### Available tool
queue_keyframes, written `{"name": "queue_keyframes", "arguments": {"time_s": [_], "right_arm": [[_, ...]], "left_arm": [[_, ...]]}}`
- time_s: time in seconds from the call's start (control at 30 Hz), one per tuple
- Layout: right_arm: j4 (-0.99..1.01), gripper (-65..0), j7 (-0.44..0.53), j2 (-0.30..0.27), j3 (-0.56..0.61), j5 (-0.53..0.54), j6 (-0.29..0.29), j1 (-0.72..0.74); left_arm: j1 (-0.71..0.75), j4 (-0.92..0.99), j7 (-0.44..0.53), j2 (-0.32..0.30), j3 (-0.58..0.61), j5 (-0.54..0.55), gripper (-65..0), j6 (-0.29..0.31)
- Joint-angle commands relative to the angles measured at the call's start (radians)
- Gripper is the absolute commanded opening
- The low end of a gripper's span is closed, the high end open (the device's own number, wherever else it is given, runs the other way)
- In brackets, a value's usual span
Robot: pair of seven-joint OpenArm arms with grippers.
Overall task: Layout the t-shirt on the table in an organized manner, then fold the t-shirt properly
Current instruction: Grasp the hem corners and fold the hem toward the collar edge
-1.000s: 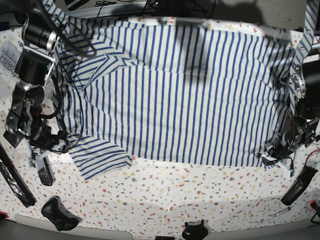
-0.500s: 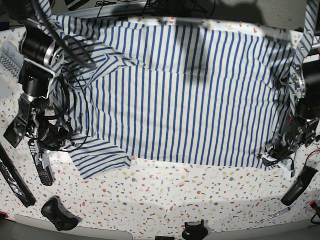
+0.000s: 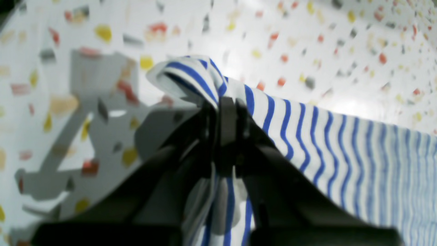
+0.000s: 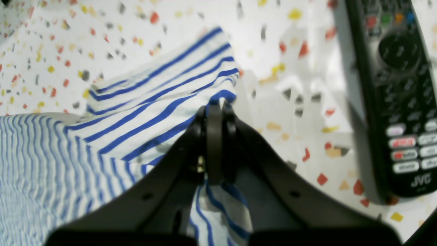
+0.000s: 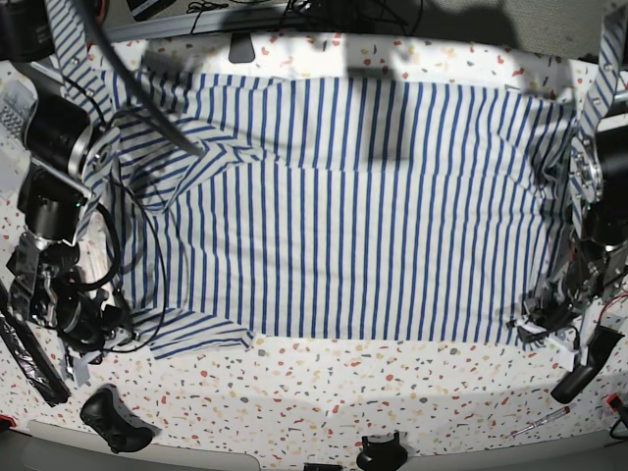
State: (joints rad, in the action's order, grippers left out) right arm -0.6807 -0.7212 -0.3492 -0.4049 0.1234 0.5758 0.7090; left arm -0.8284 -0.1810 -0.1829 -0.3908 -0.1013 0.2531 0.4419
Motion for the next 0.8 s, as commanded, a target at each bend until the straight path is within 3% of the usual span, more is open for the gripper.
{"name": "queue_keyframes", "arguments": {"time_s": [0.0, 0.07, 0.17, 0.3, 0.47, 0.6, 0.77], "right_arm": [[-0.017, -65.0, 0.012, -0.016, 0.000, 0.012, 0.004, 0.043], [-0.018, -65.0, 0.005, -0.016, 0.000, 0.036, 0.005, 0.044], [-0.020, -65.0, 0.003, -0.016, -0.001, 0.090, 0.122, 0.038], [-0.079, -65.0, -0.055, -0.016, -0.001, 0.190, 0.122, 0.015], [-0.284, -65.0, -0.142, -0.016, -0.001, 0.260, 0.122, -0.095], [-0.457, -65.0, -0.196, -0.016, -0.001, 0.349, 0.122, -0.224], [-0.636, -65.0, -0.210, -0.016, -0.002, 0.360, 0.122, -0.377]], "left_arm": [[-0.045, -0.021, 0.016, -0.012, -0.003, 0.009, -65.0, 0.013], [-0.041, -0.044, -0.018, -0.012, -0.003, 0.010, -65.0, 0.045], [-0.016, -0.108, -0.080, -0.011, -0.003, 0.011, -65.0, 0.111], [0.055, -0.229, -0.157, -0.027, -0.003, 0.095, -65.0, 0.121], [0.192, -0.446, -0.288, -0.092, -0.003, 0.247, -65.0, 0.125], [0.336, -0.638, -0.405, -0.142, -0.003, 0.399, -65.0, 0.182], [0.522, -0.893, -0.482, -0.179, -0.007, 0.524, -65.0, 0.188]]}}
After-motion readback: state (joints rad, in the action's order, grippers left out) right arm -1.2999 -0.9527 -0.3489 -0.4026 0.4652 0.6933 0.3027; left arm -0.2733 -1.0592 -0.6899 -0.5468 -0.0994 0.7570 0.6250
